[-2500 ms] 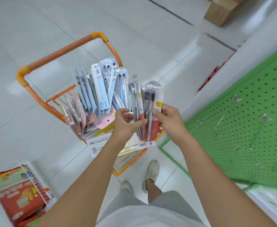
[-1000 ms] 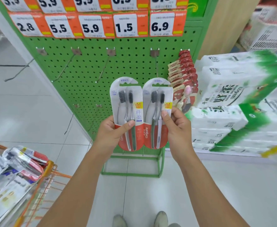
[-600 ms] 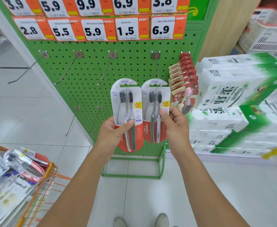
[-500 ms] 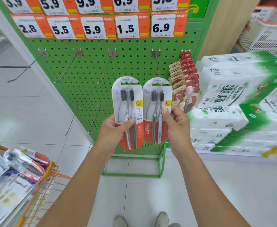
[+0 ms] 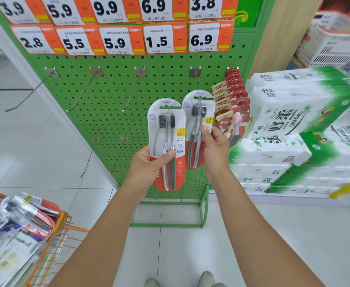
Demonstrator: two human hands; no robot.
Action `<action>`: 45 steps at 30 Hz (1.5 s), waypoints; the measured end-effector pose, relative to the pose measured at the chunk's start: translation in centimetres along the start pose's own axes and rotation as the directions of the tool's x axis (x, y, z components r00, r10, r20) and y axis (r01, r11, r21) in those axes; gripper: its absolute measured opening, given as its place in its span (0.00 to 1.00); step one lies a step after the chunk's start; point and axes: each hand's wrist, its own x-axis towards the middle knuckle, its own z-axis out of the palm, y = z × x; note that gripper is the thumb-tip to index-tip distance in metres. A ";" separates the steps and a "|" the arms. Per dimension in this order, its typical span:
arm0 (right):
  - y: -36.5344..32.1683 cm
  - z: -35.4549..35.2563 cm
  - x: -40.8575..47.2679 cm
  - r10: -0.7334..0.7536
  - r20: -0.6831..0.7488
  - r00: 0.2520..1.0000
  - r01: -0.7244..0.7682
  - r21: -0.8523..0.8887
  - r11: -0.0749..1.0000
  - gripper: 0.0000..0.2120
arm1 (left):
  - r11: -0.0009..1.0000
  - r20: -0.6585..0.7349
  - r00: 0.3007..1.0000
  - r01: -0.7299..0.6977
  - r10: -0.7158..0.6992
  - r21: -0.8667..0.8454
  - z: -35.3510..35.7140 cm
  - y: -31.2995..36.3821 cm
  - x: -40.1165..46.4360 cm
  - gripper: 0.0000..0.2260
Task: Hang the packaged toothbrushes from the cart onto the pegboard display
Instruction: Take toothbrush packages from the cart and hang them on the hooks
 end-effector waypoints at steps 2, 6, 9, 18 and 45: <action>0.1 0.7 0.7 0.066 -0.020 0.998 -0.066 -0.016 0.998 0.14 | 1.000 0.008 1.000 -0.003 0.003 0.004 0.1 0.1 0.2 0.15; -0.4 2.5 1.9 0.252 -0.086 0.964 -0.258 -0.080 0.963 0.22 | 1.000 0.015 1.000 -0.015 0.015 0.020 0.2 0.1 0.8 0.12; -0.8 3.7 2.7 0.316 -0.141 0.938 -0.325 -0.049 0.944 0.25 | 1.000 0.022 1.000 -0.018 0.017 0.020 0.3 0.1 1.0 0.10; 0.9 2.2 2.4 0.526 0.101 0.844 -0.524 -0.051 0.850 0.39 | 0.999 0.066 0.998 -0.013 0.010 0.048 0.4 -0.2 1.5 0.10; 0.4 -0.5 -0.7 -0.132 -0.036 0.991 0.126 -0.136 0.983 0.07 | 0.974 -0.010 0.994 -0.104 0.108 0.202 3.7 -1.3 3.7 0.14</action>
